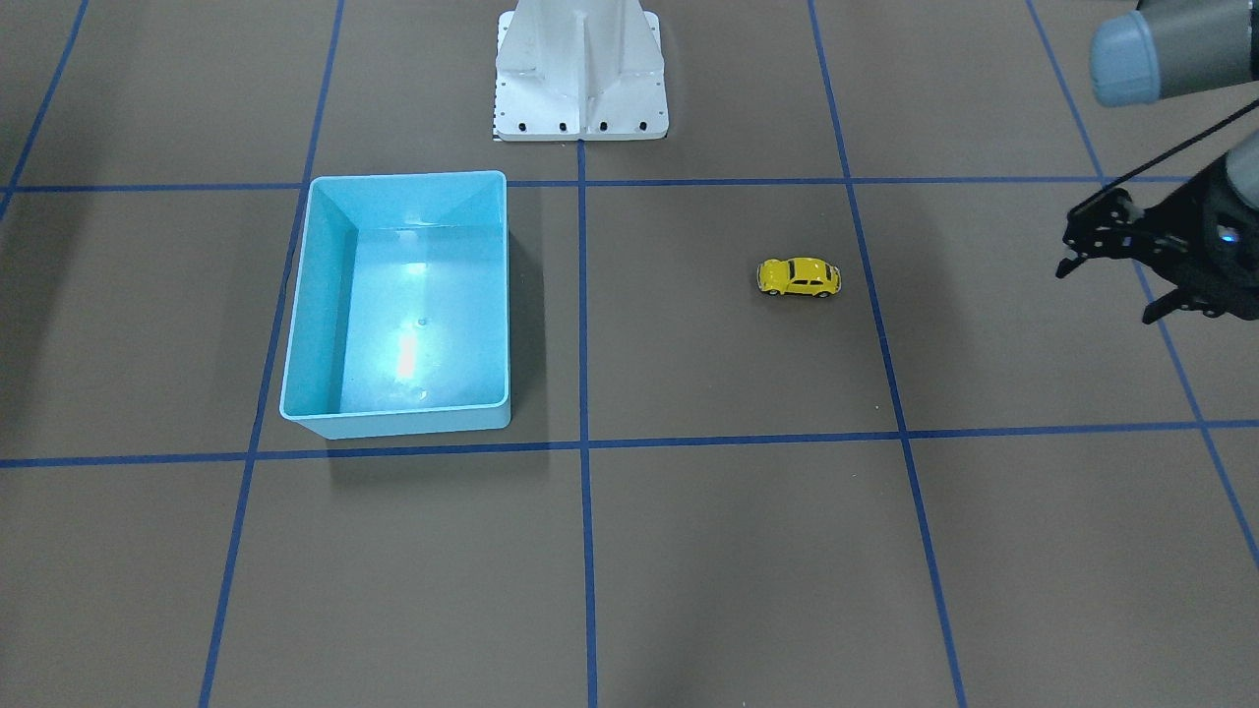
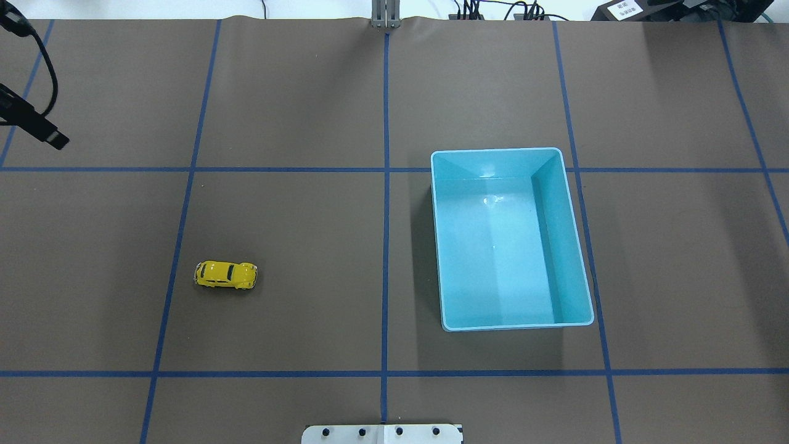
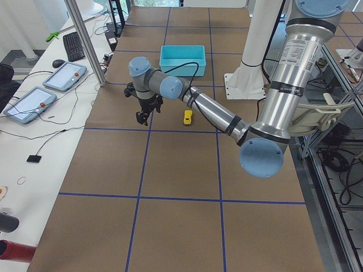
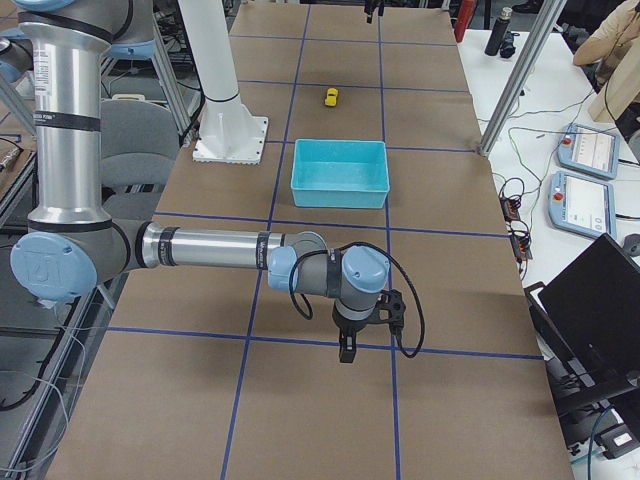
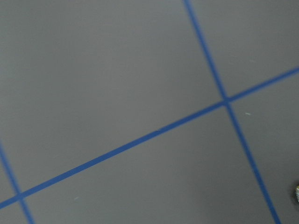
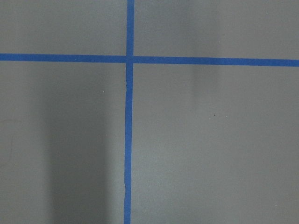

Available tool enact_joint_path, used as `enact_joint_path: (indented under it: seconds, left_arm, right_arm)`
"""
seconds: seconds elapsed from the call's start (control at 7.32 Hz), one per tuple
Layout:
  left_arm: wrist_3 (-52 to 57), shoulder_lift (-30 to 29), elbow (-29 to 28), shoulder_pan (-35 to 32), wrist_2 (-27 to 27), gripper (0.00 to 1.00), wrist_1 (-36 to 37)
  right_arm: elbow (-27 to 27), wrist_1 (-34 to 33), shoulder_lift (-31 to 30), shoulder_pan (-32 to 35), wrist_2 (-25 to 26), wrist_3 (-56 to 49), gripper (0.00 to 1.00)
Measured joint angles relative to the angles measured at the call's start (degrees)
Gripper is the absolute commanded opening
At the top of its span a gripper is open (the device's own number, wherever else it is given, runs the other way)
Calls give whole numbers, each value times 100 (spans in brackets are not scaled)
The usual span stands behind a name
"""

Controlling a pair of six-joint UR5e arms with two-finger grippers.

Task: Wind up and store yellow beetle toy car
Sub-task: 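Move the left gripper down over the yellow beetle toy car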

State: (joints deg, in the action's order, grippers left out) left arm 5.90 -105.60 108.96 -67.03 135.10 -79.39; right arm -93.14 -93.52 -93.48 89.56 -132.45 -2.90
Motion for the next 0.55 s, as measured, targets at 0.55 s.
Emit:
enact_joint_path:
  seconds: [0.55]
  left_arm:
    - [1409,-219,602,1266,-872,100,-64]
  right_arm:
    - [-13,-16,-9,0,-8,0,100]
